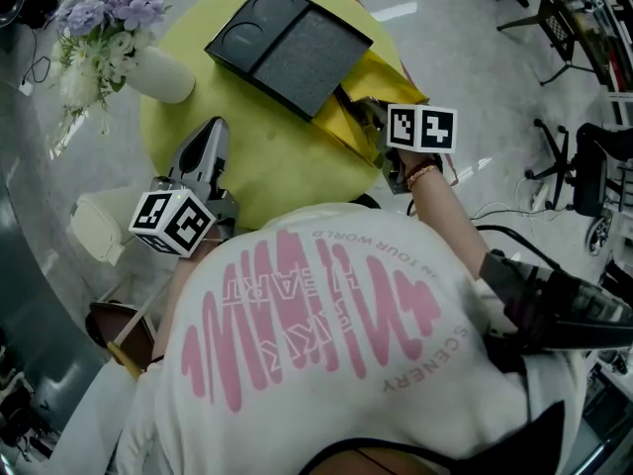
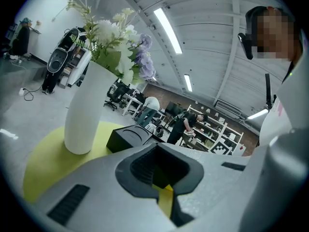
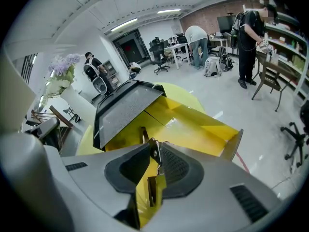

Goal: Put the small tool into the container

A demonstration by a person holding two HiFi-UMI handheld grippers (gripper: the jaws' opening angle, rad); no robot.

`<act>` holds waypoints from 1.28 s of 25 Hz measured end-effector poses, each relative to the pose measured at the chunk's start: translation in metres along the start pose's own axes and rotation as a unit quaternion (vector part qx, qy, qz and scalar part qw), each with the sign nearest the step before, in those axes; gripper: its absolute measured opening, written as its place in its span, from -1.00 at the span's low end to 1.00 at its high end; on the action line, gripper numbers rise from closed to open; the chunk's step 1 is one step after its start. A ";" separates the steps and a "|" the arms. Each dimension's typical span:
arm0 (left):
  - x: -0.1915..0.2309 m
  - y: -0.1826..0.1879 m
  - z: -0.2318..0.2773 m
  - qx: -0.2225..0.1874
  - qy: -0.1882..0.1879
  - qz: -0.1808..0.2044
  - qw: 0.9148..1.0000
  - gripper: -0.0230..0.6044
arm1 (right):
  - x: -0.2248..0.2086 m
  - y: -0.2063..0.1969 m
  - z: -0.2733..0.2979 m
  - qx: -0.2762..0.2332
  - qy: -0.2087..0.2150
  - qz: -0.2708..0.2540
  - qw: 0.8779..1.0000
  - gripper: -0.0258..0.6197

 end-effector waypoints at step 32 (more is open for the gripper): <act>-0.004 -0.009 -0.025 -0.031 0.033 -0.010 0.999 -0.90 | 0.004 0.004 0.008 0.032 -0.039 0.016 0.999 -0.64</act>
Point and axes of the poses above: the fingertips, and each gripper's own axes: z forward along the fingers, x to its left, y out of its top, the point moved 10 cm from there along -z, backward along the fingers, and after that the axes turned 13 degrees about -y, right-handed, at the moved point
